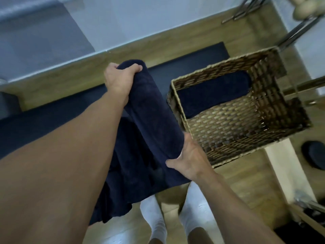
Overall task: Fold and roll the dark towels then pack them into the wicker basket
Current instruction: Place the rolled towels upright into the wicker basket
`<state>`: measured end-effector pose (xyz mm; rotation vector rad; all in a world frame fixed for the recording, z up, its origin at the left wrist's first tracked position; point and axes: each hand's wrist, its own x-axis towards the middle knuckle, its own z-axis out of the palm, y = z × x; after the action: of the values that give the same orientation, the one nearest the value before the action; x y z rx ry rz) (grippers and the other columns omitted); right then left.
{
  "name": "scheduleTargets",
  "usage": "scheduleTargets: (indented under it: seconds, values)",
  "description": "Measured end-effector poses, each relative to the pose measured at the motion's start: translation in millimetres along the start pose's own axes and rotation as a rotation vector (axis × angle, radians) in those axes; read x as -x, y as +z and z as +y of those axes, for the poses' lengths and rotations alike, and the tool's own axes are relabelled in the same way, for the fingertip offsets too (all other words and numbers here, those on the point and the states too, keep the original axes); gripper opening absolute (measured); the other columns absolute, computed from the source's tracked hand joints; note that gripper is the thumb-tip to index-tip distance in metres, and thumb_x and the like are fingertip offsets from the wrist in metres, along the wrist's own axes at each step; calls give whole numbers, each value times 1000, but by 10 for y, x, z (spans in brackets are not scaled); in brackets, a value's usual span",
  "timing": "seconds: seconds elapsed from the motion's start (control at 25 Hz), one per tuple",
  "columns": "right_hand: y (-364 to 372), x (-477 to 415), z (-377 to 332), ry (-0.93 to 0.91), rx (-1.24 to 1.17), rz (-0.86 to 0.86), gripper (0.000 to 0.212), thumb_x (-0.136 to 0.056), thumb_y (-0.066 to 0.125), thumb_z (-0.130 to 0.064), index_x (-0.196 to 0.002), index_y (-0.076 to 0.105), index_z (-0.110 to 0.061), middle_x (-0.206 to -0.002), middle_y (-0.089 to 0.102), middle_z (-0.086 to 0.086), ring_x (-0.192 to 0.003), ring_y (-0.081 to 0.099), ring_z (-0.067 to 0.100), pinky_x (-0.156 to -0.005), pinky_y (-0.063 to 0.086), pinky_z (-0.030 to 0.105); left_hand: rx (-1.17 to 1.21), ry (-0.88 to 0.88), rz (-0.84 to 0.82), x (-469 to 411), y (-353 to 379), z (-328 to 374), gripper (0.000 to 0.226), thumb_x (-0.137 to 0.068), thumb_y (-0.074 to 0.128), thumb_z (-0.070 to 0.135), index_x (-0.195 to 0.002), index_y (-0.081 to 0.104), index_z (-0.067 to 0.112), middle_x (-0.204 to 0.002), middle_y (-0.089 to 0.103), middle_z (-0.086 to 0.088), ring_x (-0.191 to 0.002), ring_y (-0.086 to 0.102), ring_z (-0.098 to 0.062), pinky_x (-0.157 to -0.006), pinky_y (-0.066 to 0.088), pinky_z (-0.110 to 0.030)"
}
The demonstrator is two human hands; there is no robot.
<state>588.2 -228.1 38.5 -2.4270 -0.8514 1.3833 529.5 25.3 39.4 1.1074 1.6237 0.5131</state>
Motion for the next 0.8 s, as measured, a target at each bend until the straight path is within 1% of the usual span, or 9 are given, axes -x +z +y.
scheduleTargets:
  seconds: [0.08, 0.2, 0.28, 0.36, 0.4, 0.48, 0.56, 0.68, 0.8]
  values:
    - [-495, 41, -19, -59, 94, 36, 93, -58, 81, -42, -136, 33, -27, -124, 56, 2, -116, 53, 26, -96, 46, 40, 116, -38, 42, 163, -55, 247, 46, -55, 86, 37, -86, 57, 21, -97, 69, 0, -87, 69, -16, -77, 61, -39]
    - [-1271, -22, 177, -118, 228, 162, 101, -47, 77, -48, -137, 35, -31, -129, 55, 1, -120, 52, 27, -98, 47, 45, 262, -78, 78, 458, 65, 450, 47, -52, 86, 40, -84, 58, 20, -96, 71, -3, -85, 71, -19, -77, 62, -41]
    - [-1717, -101, 413, -94, 326, 205, 106, -49, 81, -44, -142, 32, -29, -135, 51, 2, -125, 47, 29, -101, 44, 48, 297, -95, 82, 711, 307, 435, 46, -56, 87, 41, -83, 58, 18, -97, 71, -4, -85, 71, -20, -76, 62, -37]
    - [-2078, -245, 689, -74, 441, 221, 106, -51, 85, -40, -142, 32, -29, -136, 50, 3, -124, 48, 31, -99, 45, 51, 333, -97, 99, 953, 622, 350, 42, -65, 87, 38, -83, 57, 16, -99, 70, -5, -85, 70, -18, -70, 60, -30]
    - [-2210, -370, 812, -88, 493, 207, 104, -51, 86, -39, -140, 34, -30, -134, 52, 3, -122, 50, 32, -97, 46, 52, 342, -101, 124, 1038, 773, 265, 42, -69, 85, 39, -87, 57, 15, -100, 69, -4, -85, 69, -15, -67, 58, -28]
    - [-2435, -703, 1083, -142, 580, 162, 97, -52, 88, -34, -136, 40, -27, -129, 56, 5, -116, 53, 34, -94, 47, 53, 313, -109, 162, 1186, 1121, 52, 44, -73, 81, 47, -93, 57, 15, -101, 66, 0, -85, 65, -11, -69, 54, -25]
    - [-2626, -1072, 1378, -201, 670, 103, 90, -55, 89, -29, -133, 44, -23, -125, 58, 8, -112, 55, 36, -93, 46, 52, 231, -115, 174, 1296, 1478, -264, 46, -76, 76, 55, -94, 55, 18, -102, 63, 1, -87, 63, -12, -72, 53, -27]
    - [-2771, -1583, 1733, -266, 855, 39, 82, -61, 85, -31, -132, 44, -23, -125, 57, 6, -113, 54, 33, -95, 43, 47, 65, -111, 175, 1408, 1868, -718, 48, -84, 65, 60, -97, 52, 17, -102, 61, 1, -87, 58, -11, -70, 47, -25]
    - [-2760, -2073, 1979, -257, 1004, -26, 74, -67, 80, -32, -130, 42, -25, -125, 54, 2, -117, 51, 30, -98, 36, 47, -44, -120, 211, 1425, 2265, -1081, 47, -90, 56, 60, -103, 49, 16, -100, 60, 0, -88, 58, -14, -71, 47, -28]
